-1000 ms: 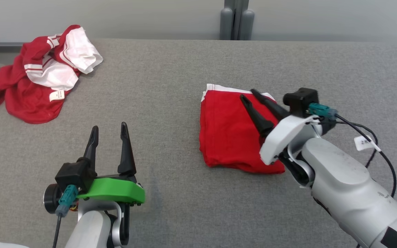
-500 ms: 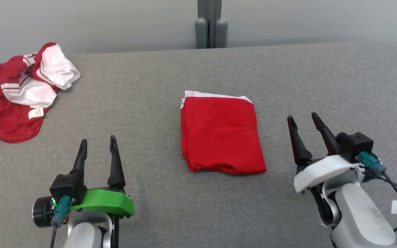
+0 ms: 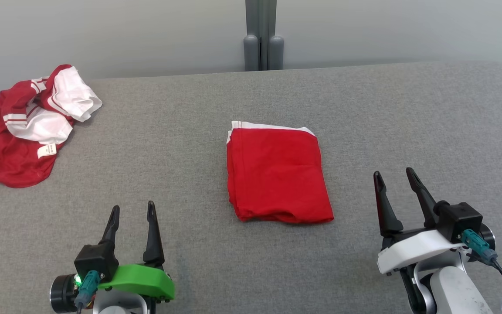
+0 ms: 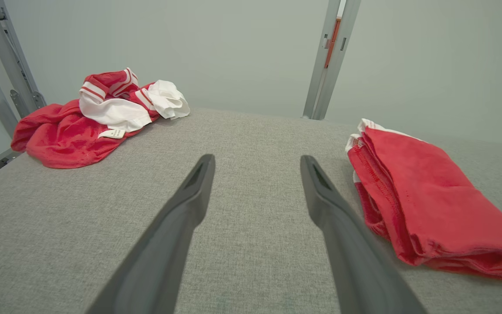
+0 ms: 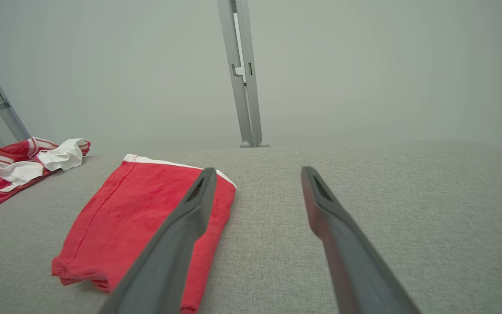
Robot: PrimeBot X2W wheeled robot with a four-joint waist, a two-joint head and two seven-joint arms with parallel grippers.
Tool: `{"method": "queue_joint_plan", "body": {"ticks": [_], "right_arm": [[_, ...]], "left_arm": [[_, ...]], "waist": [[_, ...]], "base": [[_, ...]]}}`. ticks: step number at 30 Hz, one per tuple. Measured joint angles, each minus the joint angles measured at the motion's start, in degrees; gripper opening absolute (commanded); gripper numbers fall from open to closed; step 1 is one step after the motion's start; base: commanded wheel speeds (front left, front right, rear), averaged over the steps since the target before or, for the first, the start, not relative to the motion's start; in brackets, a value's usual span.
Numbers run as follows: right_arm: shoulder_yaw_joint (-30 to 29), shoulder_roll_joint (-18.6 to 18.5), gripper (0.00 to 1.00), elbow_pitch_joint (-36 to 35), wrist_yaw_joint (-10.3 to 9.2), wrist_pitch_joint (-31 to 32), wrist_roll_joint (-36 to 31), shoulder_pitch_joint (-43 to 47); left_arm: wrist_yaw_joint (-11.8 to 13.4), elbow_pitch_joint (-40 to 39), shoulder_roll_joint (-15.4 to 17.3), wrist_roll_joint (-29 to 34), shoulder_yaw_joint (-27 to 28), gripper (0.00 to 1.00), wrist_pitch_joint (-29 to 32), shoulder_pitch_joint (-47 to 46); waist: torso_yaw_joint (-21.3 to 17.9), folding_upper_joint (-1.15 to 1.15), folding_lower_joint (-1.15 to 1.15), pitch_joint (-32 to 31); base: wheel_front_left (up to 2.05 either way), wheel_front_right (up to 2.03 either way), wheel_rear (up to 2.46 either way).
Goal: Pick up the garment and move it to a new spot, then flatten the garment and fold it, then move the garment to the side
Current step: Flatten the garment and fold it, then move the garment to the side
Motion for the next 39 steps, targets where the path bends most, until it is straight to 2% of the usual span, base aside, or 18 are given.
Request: {"method": "queue_joint_plan", "body": {"ticks": [24, 31, 36, 39], "right_arm": [[0.5, 0.0, 1.0, 1.2, 0.0, 1.7, 0.9, -0.1], [-1.4, -0.3, 1.0, 2.7, 0.0, 13.8, 1.0, -7.3], [-3.1, -2.6, 1.0, 5.6, -0.01, 25.6, 5.9, -14.2], [-2.8, -3.6, 1.0, 7.9, 0.0, 30.5, 8.4, -17.3]], "left_arm": [[-0.4, 0.3, -0.8, 0.8, 1.3, 1.0, 0.0, -0.1], [-0.5, -0.4, -1.1, 1.0, 0.6, 1.0, 0.0, -1.0], [-0.9, -0.7, -1.3, -0.2, -0.3, 1.0, 0.0, -1.7], [-0.9, -0.9, -1.3, -0.6, -0.4, 1.0, 0.0, -1.9]], "waist": [[0.6, 0.0, 0.0, -0.1], [1.5, 0.0, 0.0, 1.4], [3.5, 0.0, 0.0, 2.5], [5.0, 0.0, 0.0, 3.2]], "base": [[0.0, 0.0, 0.0], [0.0, 0.0, 0.0], [0.0, 0.0, 0.0], [0.0, 0.0, 0.0]]}}
